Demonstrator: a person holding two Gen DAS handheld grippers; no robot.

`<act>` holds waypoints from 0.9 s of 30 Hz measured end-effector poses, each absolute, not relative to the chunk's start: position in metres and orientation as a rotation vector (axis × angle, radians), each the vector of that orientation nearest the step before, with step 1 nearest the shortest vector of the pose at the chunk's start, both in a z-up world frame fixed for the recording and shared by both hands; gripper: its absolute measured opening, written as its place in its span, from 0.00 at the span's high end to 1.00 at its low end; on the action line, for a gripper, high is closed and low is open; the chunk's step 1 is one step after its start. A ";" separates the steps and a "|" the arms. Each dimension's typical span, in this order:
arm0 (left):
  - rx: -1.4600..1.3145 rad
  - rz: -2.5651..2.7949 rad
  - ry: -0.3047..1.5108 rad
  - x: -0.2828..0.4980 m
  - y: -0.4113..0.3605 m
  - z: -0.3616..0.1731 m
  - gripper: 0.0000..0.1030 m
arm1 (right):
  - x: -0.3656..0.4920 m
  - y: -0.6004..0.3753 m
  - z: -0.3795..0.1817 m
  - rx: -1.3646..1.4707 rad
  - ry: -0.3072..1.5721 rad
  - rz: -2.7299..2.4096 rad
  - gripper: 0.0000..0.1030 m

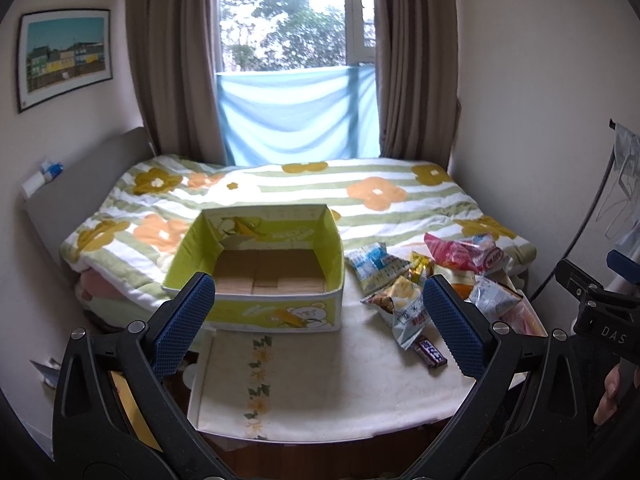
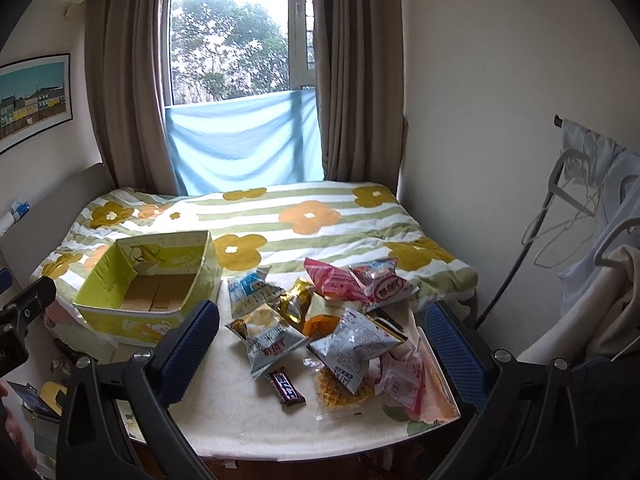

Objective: Organize snacks
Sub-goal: 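Reach both tools into the snack pile and grasp chip bags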

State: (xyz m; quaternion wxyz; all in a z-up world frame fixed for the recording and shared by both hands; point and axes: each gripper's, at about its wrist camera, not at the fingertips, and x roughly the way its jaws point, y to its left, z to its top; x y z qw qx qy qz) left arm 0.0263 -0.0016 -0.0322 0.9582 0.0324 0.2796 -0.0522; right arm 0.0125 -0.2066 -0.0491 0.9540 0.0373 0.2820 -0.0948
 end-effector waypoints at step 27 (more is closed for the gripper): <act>-0.087 -0.314 1.202 0.226 -0.125 -0.237 0.00 | 0.125 -0.305 -0.211 0.626 1.005 -0.216 0.00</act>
